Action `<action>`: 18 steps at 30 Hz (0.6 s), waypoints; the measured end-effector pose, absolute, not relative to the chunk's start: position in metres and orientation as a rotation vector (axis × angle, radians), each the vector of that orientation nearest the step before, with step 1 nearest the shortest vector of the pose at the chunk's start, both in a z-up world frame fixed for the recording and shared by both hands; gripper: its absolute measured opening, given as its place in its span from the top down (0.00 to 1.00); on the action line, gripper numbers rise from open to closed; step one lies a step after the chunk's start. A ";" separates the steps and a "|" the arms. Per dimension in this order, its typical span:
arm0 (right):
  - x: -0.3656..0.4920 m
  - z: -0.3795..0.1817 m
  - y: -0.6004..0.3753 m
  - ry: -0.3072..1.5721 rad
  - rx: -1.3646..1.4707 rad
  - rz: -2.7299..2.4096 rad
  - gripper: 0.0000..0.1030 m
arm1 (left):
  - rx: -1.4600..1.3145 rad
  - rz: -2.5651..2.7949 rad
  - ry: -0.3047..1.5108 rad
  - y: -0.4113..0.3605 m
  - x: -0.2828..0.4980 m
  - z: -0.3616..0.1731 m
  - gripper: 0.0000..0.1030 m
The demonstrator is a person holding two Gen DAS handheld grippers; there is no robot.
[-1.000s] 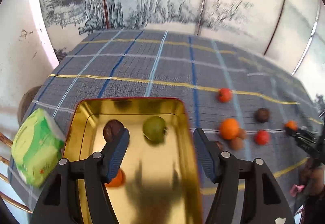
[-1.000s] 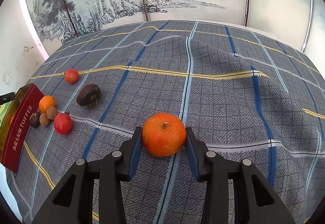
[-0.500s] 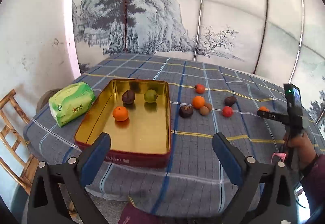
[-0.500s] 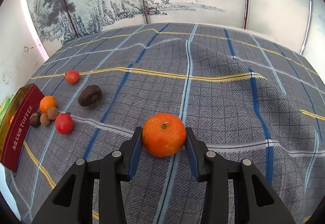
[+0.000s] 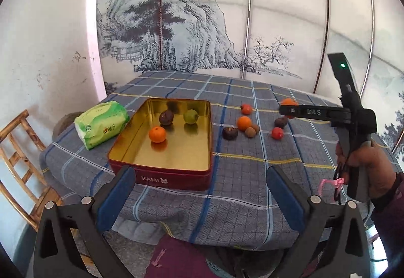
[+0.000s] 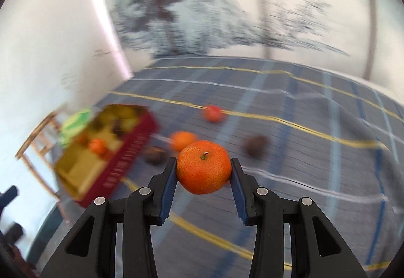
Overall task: Organize fruits
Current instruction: 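Carry the tangerine into the tin and release it with the right tool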
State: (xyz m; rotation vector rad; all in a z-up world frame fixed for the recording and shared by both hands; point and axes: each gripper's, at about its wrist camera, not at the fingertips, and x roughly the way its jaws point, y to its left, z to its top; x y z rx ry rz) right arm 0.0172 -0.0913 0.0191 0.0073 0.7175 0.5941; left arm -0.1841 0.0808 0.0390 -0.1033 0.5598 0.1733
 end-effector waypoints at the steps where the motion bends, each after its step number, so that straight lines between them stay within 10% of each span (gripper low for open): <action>1: 0.016 0.024 -0.074 0.717 0.002 0.637 0.59 | -0.109 0.179 0.554 0.083 -0.185 0.039 0.00; 18: 0.041 -0.010 0.114 0.871 -0.237 0.860 0.59 | -0.189 0.412 0.716 0.166 -0.167 0.012 0.01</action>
